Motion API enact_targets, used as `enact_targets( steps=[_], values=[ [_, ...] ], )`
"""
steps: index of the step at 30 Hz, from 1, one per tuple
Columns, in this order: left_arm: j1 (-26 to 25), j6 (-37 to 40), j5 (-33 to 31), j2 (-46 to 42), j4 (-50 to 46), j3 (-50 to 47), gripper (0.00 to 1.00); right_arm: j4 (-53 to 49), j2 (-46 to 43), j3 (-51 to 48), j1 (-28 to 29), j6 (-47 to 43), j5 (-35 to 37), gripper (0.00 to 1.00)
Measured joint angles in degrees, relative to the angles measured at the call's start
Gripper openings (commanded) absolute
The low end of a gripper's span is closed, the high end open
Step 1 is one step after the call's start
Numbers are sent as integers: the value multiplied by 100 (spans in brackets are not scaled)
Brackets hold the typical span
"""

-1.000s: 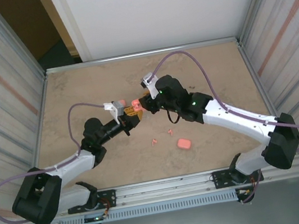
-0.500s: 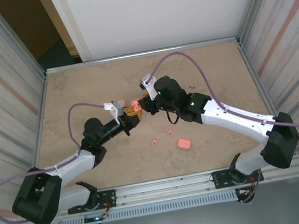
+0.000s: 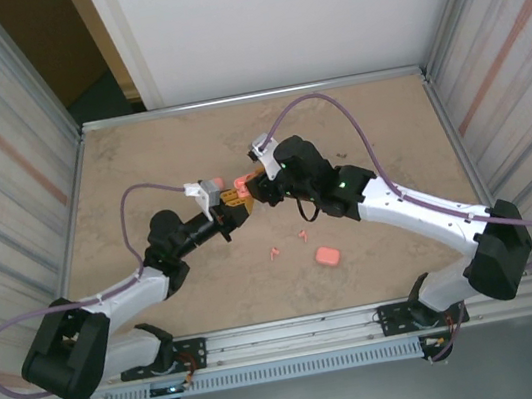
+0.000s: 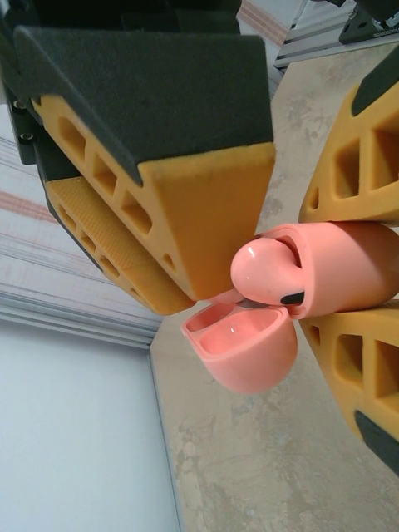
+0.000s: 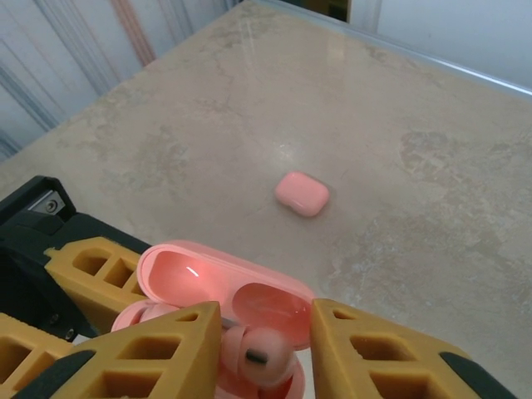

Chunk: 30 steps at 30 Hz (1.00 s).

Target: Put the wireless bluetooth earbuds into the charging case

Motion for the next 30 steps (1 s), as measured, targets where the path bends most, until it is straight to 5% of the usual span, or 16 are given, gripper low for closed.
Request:
enact_targets(
  steps=[11,16,23,30],
  values=[
    [0,2,4,-4,7,0,0,-96,-149,76,-85,7,-70,50],
    [0,4,7,-52,66,0,0,-92,-503,74,-417,162,-332,77],
    [0,2,103,-87,219,-2,0,719,-1158,-715,-1582,1012,-1657,98],
    [-2,-9,278,-125,549,-2,0,1622,-1172,-1484,-2288,2194,-3230,100]
  ],
)
